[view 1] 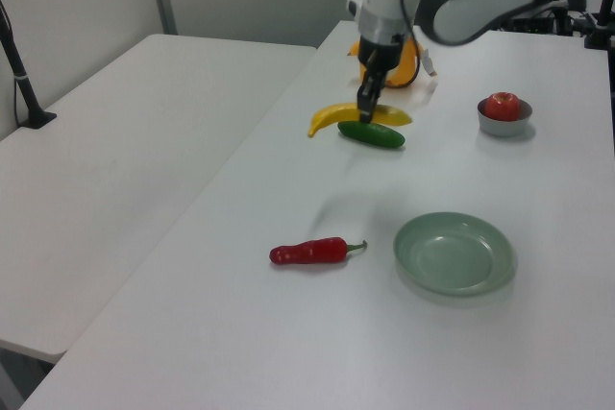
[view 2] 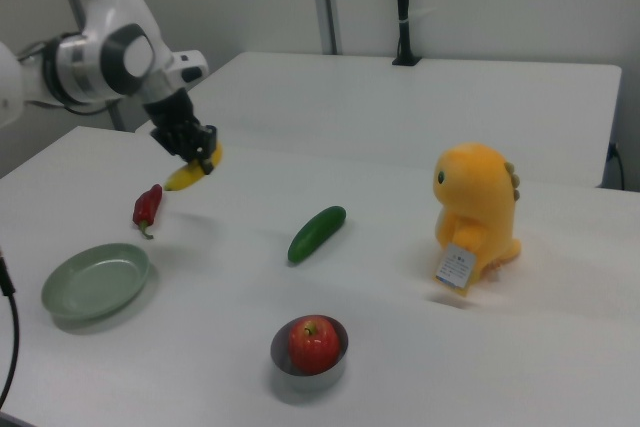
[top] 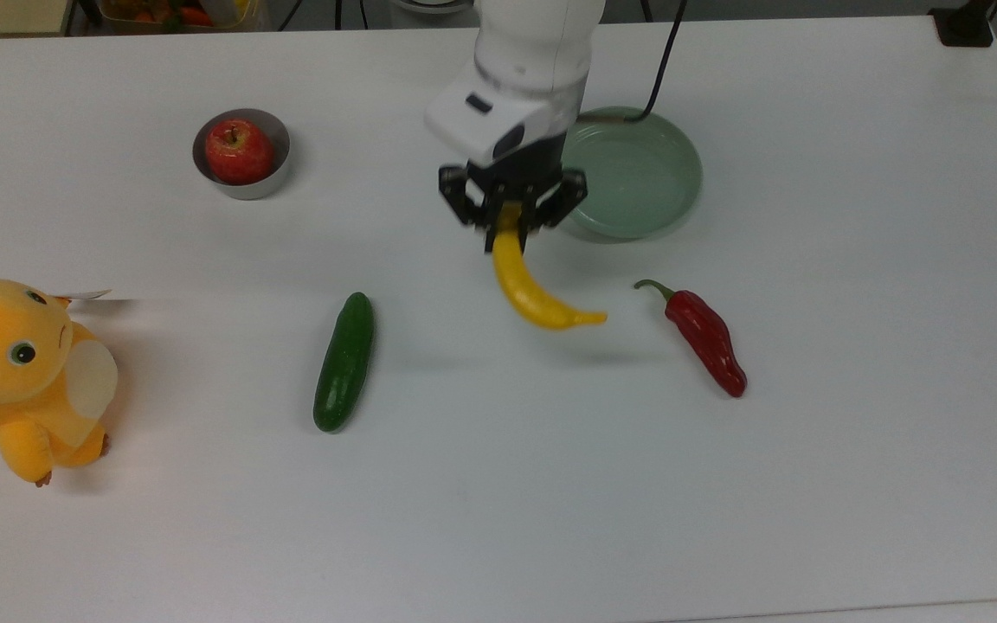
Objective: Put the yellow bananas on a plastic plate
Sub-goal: 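Lift the banana and carry it over the green plate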
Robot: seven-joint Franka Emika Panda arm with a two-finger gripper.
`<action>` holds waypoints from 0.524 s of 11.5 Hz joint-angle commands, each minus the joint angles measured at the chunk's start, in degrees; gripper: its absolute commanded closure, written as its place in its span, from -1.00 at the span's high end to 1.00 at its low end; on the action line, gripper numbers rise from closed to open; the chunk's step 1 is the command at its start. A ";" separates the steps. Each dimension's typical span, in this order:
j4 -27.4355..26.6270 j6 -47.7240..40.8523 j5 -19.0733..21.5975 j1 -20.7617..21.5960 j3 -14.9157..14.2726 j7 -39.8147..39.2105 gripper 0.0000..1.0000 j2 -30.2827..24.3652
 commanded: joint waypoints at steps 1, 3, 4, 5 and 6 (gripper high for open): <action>-9.57 -7.83 5.05 3.18 -0.26 2.46 -0.73 -10.97; -14.94 -11.26 6.74 5.90 -0.26 7.10 -0.74 -15.37; -16.97 -11.62 6.74 7.30 -0.26 11.56 -0.74 -16.52; -18.64 -11.63 6.83 8.62 -0.26 16.83 -0.74 -16.88; -20.05 -11.28 7.44 9.33 -0.26 21.14 -0.74 -16.97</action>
